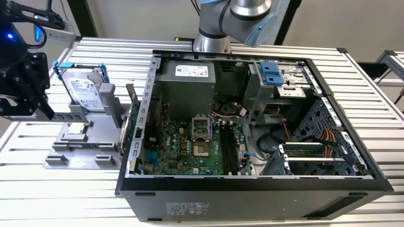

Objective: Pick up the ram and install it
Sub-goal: 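Pick up the ram and move it above insertion slot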

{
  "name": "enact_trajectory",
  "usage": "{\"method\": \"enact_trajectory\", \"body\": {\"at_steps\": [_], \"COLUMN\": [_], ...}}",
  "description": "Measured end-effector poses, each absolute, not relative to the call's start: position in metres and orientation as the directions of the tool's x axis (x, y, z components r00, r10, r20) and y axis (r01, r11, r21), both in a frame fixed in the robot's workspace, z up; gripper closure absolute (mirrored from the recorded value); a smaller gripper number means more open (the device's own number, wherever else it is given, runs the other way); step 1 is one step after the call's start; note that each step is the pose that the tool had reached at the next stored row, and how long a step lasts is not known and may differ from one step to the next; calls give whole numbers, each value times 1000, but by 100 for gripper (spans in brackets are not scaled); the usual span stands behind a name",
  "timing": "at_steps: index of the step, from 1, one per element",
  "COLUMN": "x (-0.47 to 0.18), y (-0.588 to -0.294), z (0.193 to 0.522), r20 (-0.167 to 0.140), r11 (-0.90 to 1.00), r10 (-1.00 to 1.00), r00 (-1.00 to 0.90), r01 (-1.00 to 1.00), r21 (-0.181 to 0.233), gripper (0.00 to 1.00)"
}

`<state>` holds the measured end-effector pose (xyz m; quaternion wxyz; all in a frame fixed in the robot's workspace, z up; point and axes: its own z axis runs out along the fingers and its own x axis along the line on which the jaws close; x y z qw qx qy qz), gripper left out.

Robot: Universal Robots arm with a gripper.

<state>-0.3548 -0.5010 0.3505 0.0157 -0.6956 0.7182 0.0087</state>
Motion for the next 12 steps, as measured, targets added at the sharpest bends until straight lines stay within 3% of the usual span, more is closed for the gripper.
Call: {"method": "enact_trajectory", "body": {"at_steps": [12], "x": [-355], "y": [-501], "z": [358], "r20": [-35], "r11": [32], "r10": [-999], "r00": [-32], "r01": [-999], "r21": [-9], "gripper": [100]}}
